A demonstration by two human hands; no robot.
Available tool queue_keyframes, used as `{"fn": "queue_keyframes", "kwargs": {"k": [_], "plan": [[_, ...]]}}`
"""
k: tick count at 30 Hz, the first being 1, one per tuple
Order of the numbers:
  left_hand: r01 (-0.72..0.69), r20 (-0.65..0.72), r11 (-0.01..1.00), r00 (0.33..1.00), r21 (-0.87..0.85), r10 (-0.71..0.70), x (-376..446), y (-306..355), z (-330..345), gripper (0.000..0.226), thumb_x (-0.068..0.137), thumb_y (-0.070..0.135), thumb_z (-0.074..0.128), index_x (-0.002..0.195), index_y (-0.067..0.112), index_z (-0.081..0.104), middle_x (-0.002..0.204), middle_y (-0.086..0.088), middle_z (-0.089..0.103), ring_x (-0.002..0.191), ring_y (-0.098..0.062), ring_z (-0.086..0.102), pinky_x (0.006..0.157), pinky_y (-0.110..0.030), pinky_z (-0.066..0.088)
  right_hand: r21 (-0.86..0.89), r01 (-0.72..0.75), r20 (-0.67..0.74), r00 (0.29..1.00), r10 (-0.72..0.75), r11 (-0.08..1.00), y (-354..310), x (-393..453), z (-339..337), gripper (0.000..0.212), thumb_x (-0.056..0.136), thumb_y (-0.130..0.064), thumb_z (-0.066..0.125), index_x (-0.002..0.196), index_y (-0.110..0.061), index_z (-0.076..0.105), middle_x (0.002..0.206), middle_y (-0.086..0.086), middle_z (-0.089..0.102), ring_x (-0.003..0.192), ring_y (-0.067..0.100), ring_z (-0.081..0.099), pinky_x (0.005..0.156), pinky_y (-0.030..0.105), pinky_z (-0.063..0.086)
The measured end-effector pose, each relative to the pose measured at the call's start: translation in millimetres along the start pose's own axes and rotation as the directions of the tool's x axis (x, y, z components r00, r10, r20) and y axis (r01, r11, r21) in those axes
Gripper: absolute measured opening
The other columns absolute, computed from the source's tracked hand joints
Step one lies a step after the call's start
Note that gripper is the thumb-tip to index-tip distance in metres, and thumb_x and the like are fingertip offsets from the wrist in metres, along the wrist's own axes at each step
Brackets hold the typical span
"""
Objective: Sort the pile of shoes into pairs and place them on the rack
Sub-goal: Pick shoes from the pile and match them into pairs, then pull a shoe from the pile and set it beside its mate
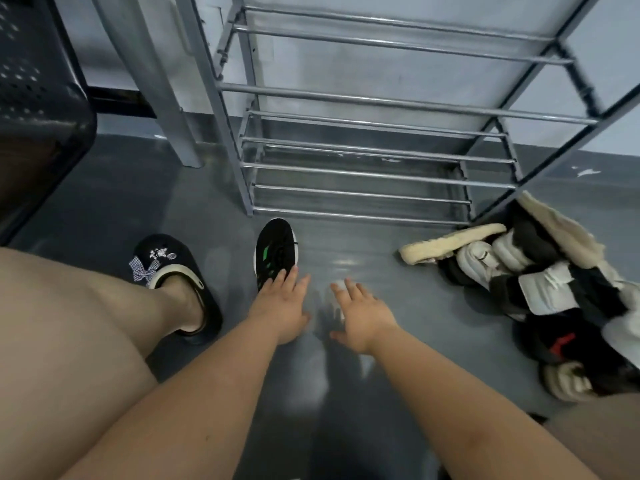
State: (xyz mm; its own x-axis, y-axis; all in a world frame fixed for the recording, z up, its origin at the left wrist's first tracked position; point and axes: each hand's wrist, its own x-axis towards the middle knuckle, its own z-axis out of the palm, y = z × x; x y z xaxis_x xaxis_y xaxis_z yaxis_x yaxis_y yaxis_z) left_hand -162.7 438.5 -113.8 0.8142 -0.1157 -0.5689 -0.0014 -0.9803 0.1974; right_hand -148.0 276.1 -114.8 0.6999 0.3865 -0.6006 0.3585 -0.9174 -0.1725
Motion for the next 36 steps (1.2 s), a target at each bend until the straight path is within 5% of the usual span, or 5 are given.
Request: {"fn": "queue_keyframes", "kwargs": {"k": [16, 27, 36], "plan": [[-0.417, -0.053, 0.868, 0.893, 0.271, 0.446, 1, 182, -36, 0.073, 0.097, 0.045, 0.037, 0.152, 0.017, -0.003, 0.159, -0.008, -0.013, 0.148, -0.023, -0.008, 0.119, -0.035, -0.002, -0.1, -0.213, -0.196, 0.962, 0.19, 0.972, 145, -125, -42, 0.088, 0.09, -0.048, 0.052, 0.153, -0.021, -0.003, 0.161, 0.009, -0.005, 0.149, 0.027, 0.001, 0.119, 0.04, 0.014], [-0.517, 0.014, 0.813, 0.846, 0.266, 0.533, 55, 307, -78, 0.074, 0.096, 0.049, 0.036, 0.152, 0.02, -0.002, 0.16, -0.006, -0.01, 0.148, -0.02, -0.004, 0.12, -0.033, 0.002, -0.118, -0.4, -0.258, 0.896, 0.361, 0.909, 306, -191, -85, 0.086, 0.086, -0.053, 0.055, 0.152, -0.023, 0.008, 0.157, 0.006, 0.018, 0.144, 0.026, 0.021, 0.113, 0.039, 0.029], [-0.481, 0.109, 0.865, 0.876, 0.143, 0.469, 123, 382, -92, 0.073, 0.095, 0.05, 0.039, 0.152, 0.027, -0.001, 0.16, -0.004, -0.009, 0.148, -0.022, 0.002, 0.118, -0.034, 0.009, 0.312, -0.443, -0.239, 0.82, 0.52, 0.841, 392, -141, -86, 0.088, 0.085, -0.056, 0.056, 0.152, -0.022, 0.009, 0.154, 0.006, 0.027, 0.14, 0.028, 0.031, 0.11, 0.041, 0.035]]}}
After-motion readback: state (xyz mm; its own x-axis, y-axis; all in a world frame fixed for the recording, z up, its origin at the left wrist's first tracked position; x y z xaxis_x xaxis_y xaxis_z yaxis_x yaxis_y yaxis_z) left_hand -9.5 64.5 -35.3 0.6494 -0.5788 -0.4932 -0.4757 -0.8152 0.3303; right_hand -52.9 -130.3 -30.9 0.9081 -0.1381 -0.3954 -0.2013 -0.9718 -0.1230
